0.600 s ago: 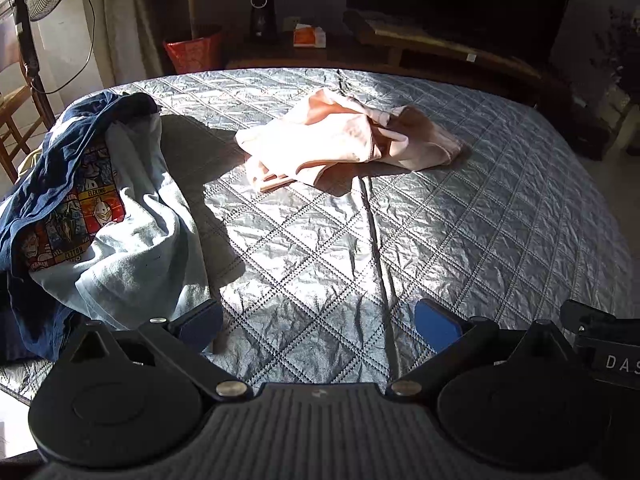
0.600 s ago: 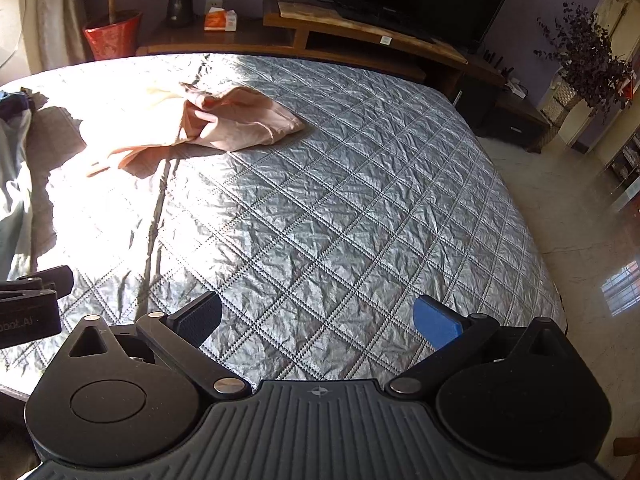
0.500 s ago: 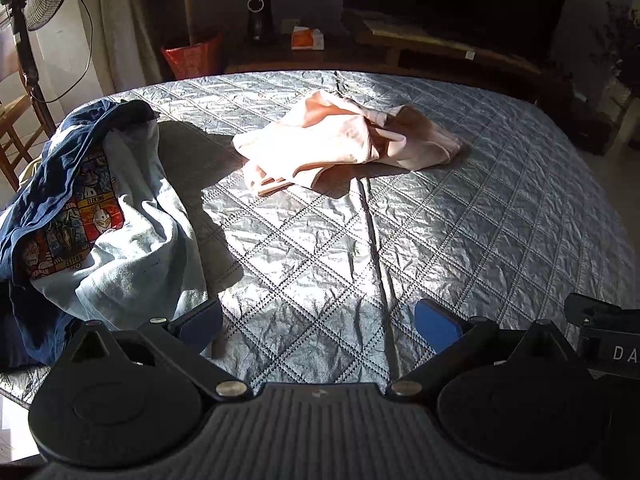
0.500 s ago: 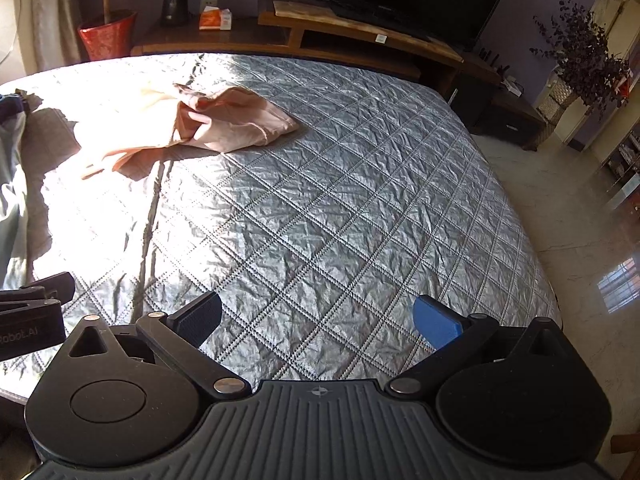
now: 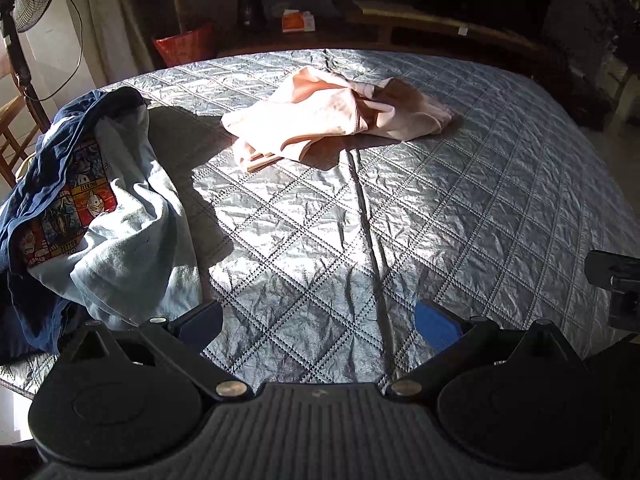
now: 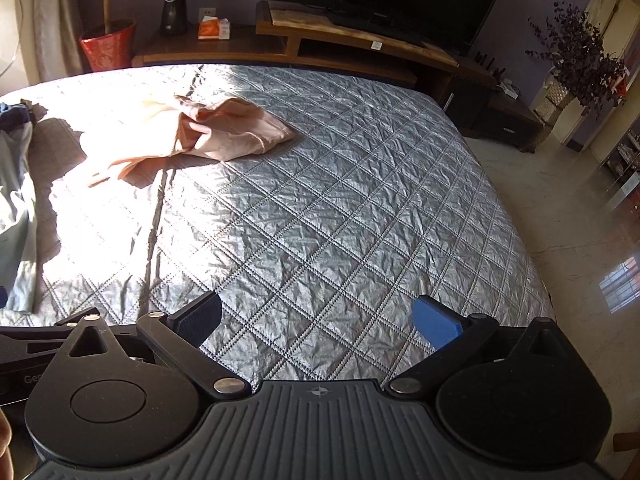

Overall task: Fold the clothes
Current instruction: 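Move both tools toward the crumpled pink garment on the bed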

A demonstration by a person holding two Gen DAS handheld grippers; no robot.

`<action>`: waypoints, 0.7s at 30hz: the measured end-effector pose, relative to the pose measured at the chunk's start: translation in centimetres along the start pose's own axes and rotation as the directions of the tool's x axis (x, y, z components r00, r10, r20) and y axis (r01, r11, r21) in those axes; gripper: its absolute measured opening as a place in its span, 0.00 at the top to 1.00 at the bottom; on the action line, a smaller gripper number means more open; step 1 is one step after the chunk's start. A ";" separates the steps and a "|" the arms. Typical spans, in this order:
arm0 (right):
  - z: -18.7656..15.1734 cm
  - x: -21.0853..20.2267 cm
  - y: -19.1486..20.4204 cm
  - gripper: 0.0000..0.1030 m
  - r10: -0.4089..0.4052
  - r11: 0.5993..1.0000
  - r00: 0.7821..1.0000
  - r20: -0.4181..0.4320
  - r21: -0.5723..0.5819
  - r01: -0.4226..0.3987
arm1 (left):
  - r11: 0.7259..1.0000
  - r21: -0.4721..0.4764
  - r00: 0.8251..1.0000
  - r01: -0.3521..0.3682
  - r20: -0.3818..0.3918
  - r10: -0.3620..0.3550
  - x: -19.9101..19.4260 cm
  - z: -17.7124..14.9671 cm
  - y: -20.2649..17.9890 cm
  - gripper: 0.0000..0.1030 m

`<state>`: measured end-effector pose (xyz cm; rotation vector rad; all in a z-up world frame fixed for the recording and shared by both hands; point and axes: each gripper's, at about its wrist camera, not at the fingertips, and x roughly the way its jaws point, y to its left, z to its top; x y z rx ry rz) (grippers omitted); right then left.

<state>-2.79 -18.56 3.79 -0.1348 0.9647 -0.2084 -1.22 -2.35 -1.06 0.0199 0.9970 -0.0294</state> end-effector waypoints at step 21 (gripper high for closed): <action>-1.1 -2.6 -2.1 0.17 0.038 0.997 0.997 0.069 0.068 -0.043 | 1.000 -0.011 1.000 0.011 0.020 -0.011 -1.0 -0.5 0.3 0.01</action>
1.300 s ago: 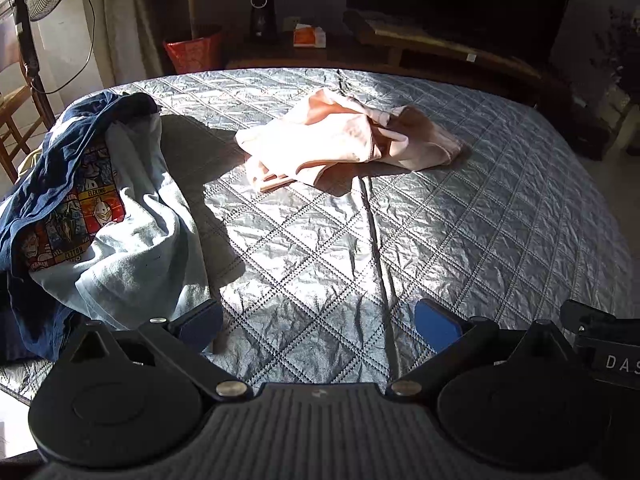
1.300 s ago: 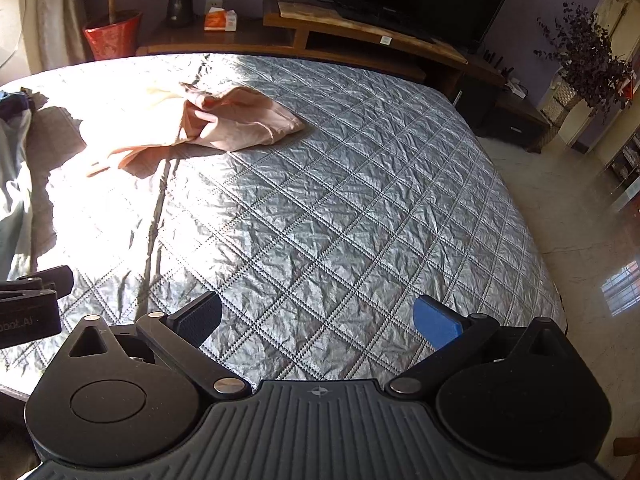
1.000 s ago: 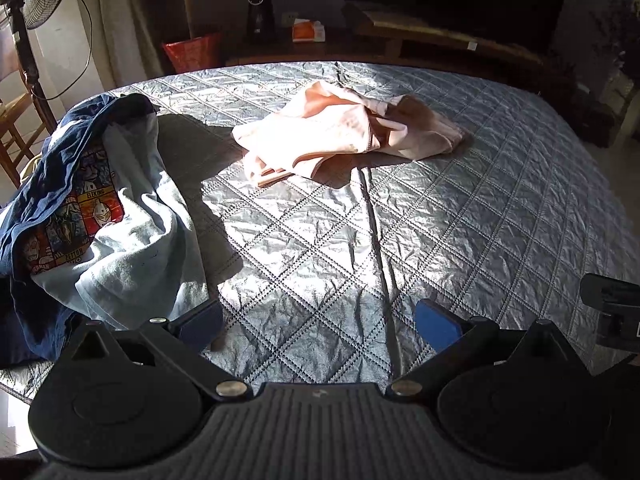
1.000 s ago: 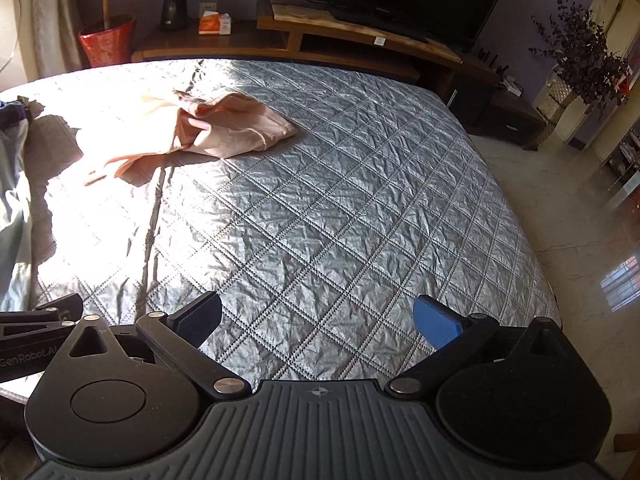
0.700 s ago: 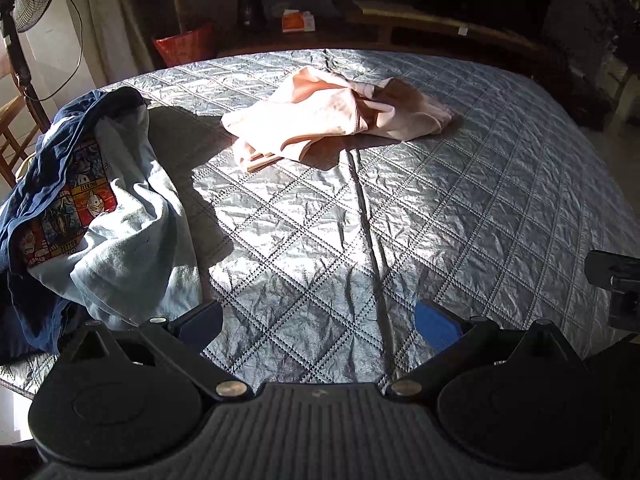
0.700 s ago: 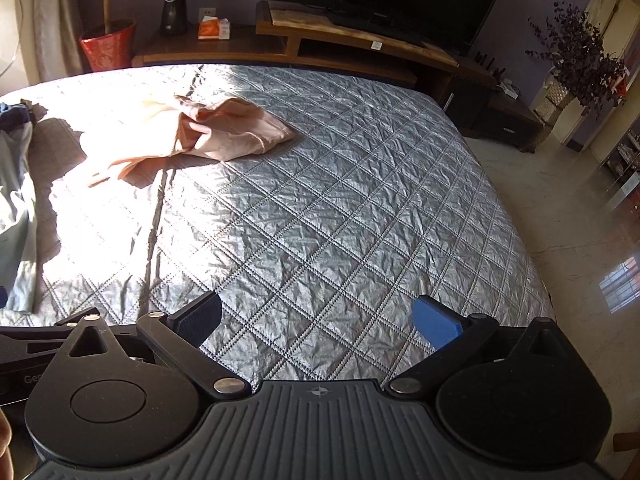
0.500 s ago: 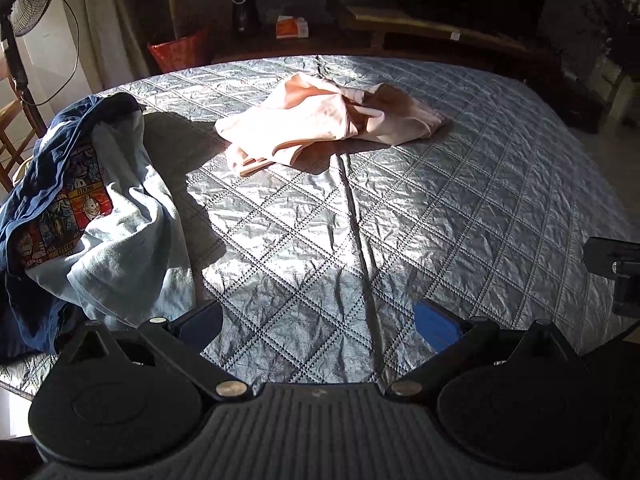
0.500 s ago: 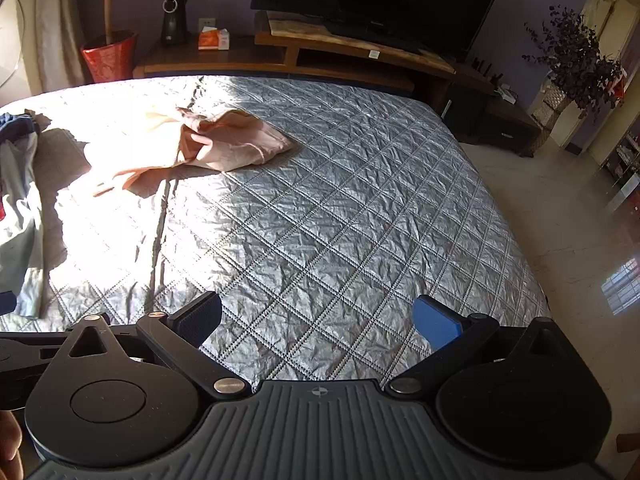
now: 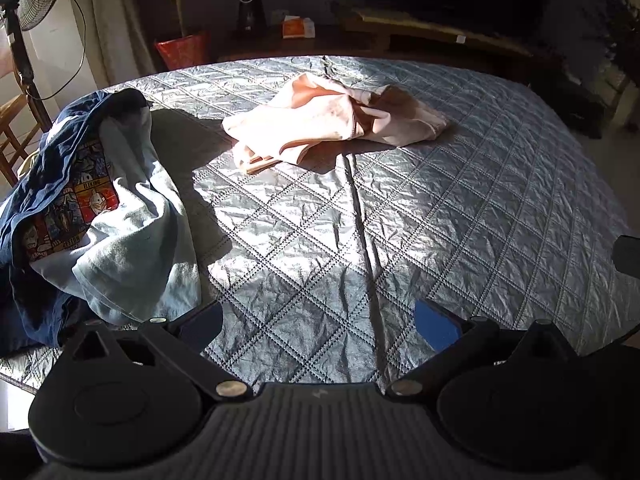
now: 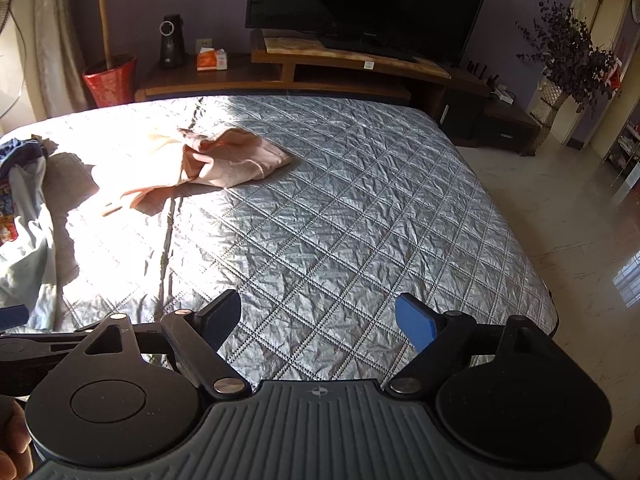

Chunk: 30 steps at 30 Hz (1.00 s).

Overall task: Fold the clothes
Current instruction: 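Move both tools toward the crumpled pink garment on the bed, then grasp the pink garment's edge with the right tool and lift it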

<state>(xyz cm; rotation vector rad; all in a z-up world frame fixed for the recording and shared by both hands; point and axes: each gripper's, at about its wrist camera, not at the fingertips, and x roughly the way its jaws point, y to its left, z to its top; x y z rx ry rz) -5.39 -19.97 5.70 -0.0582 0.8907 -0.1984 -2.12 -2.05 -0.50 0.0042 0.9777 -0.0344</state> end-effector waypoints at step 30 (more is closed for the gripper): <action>1.6 5.0 -5.0 0.39 0.232 0.962 0.956 0.177 0.103 -0.253 | 0.977 -0.195 0.997 0.081 0.023 -0.078 1.3 0.4 2.5 0.54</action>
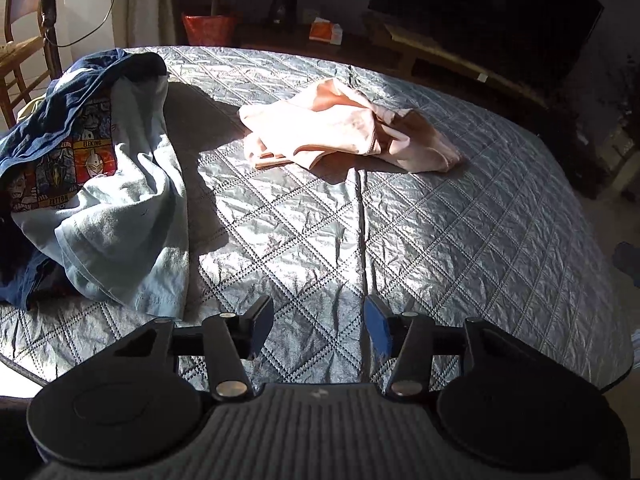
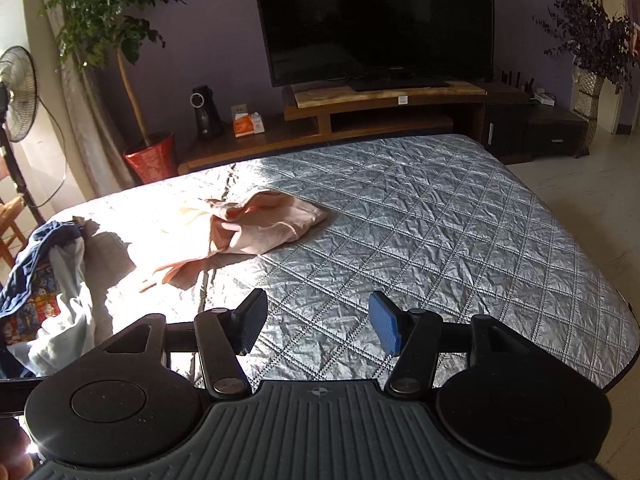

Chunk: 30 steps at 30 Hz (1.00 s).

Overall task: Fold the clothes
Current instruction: 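Grasp the pink garment's edge with the right tool and lift it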

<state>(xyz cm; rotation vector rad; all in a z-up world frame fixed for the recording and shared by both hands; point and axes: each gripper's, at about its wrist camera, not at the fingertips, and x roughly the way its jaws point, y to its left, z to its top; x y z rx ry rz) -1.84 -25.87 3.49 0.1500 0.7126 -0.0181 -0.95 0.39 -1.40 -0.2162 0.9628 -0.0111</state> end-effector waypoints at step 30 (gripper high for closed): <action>10.3 31.7 12.2 0.45 0.154 0.977 0.953 -0.261 -0.107 -0.187 | 0.980 -0.131 0.985 -0.147 0.075 0.158 5.2 13.1 7.9 0.20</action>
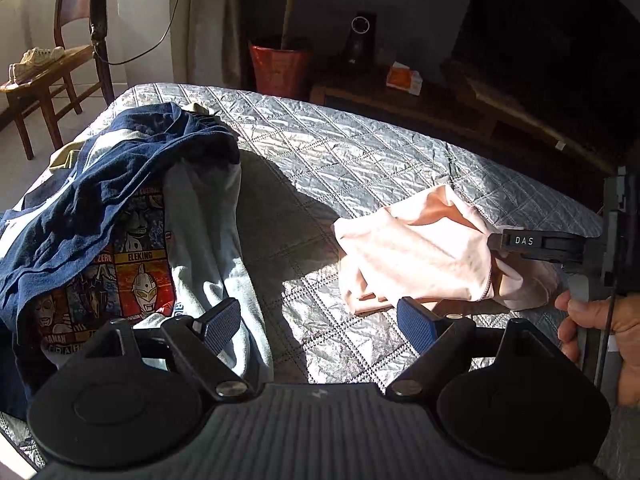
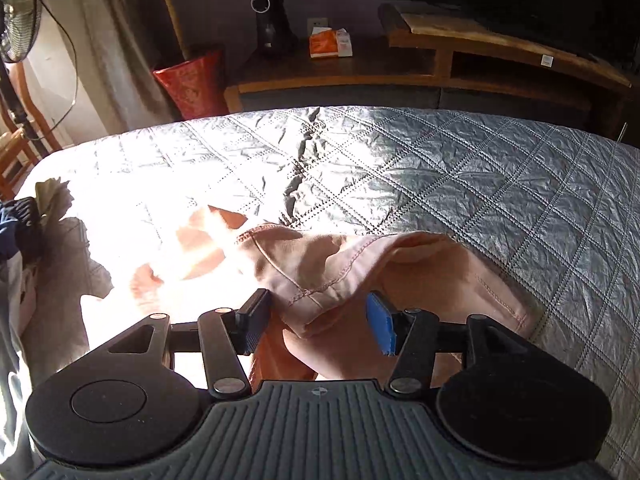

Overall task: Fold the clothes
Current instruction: 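Grasp the pink garment's edge with the right tool and lift it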

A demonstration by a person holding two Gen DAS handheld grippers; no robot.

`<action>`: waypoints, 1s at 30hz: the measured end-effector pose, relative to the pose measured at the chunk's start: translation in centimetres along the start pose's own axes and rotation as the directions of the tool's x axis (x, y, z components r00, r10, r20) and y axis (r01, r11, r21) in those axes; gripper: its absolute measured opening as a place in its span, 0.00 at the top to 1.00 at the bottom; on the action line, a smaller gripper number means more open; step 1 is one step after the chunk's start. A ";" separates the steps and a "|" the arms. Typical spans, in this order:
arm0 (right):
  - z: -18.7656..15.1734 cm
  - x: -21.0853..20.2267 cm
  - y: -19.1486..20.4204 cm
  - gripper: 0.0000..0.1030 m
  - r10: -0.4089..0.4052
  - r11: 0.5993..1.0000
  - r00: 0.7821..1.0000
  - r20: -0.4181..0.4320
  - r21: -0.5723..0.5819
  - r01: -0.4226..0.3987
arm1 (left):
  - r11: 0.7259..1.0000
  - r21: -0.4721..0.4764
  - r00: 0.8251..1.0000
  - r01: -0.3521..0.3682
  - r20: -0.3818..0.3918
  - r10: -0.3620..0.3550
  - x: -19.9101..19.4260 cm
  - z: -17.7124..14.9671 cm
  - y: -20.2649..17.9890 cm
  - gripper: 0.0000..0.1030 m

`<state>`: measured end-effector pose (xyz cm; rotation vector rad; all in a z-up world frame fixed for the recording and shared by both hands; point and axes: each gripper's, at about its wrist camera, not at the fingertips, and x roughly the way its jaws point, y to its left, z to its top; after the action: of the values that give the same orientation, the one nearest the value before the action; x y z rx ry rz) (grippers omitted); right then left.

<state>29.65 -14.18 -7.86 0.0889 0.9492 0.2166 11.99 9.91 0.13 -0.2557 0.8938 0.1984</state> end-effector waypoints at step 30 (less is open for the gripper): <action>-16.1 -24.2 -13.4 0.41 -0.296 0.937 0.922 0.248 -0.115 0.331 | 1.000 -0.003 1.000 0.025 -0.013 -0.025 0.0 -0.7 -1.5 0.16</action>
<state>4.84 -32.91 -0.20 -0.1796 0.7020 -0.0195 11.91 8.28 -0.10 -0.2708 0.9028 0.1754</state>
